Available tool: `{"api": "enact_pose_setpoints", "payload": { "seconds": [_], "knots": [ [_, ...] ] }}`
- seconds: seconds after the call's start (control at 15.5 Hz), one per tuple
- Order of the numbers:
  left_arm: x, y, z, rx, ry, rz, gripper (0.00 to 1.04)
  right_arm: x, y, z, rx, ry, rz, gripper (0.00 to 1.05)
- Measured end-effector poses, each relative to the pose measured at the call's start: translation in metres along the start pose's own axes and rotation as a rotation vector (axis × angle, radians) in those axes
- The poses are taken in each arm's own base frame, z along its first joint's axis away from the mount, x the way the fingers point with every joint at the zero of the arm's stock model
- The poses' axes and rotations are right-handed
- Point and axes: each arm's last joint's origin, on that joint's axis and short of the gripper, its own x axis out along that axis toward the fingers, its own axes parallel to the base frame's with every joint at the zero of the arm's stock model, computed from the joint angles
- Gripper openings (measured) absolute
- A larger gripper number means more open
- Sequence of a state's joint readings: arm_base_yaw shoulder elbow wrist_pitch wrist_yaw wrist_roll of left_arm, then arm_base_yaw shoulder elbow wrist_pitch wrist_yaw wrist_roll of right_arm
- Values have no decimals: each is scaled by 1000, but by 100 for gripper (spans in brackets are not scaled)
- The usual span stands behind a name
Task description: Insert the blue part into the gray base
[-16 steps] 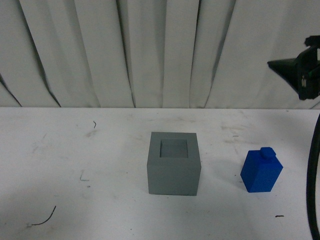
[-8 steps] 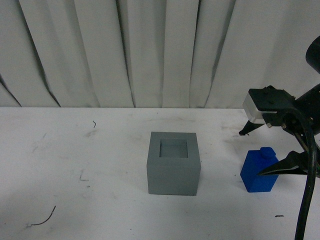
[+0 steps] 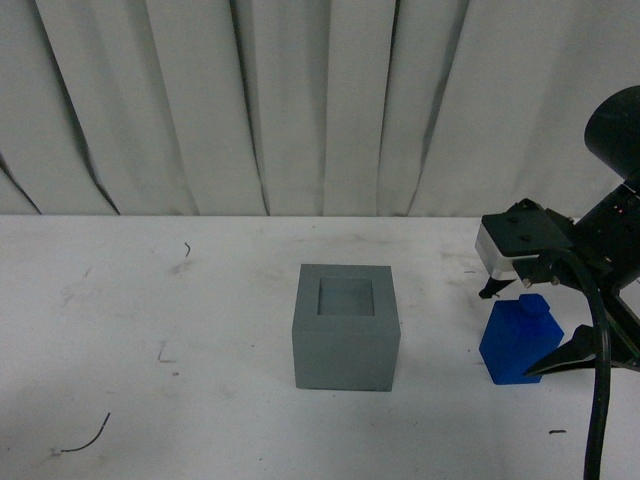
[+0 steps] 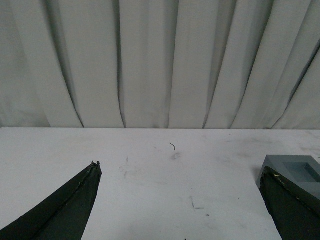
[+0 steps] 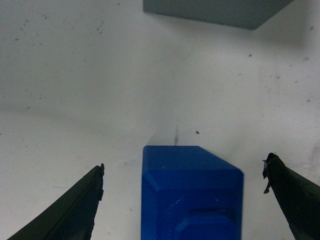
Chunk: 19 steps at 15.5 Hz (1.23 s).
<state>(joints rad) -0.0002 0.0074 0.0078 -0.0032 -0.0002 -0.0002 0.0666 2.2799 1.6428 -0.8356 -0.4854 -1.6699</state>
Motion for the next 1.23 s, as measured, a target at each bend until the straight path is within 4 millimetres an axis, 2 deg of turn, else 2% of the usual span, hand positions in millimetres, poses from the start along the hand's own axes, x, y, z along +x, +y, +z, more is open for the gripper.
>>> {"api": "enact_pose_setpoints", "payload": {
  "seconds": [0.39,0.58,0.71,0.97,1.1,1.23],
  "knots": [
    [0,0,0,0,0,0,98,6,-7,-4,-28,102,22,96],
    [0,0,0,0,0,0,98,4,-9,-4,-31,122,16,64],
    [0,0,0,0,0,0,98,4,-9,-4,-31,123,14,48],
    [0,0,0,0,0,0,98,-6,-4,3,15,83,29,47],
    [0,0,0,0,0,0,98,-27,-3,18,56,9,5,47],
    [0,0,0,0,0,0,98,-46,-3,42,77,-58,5,47]
  ]
}}
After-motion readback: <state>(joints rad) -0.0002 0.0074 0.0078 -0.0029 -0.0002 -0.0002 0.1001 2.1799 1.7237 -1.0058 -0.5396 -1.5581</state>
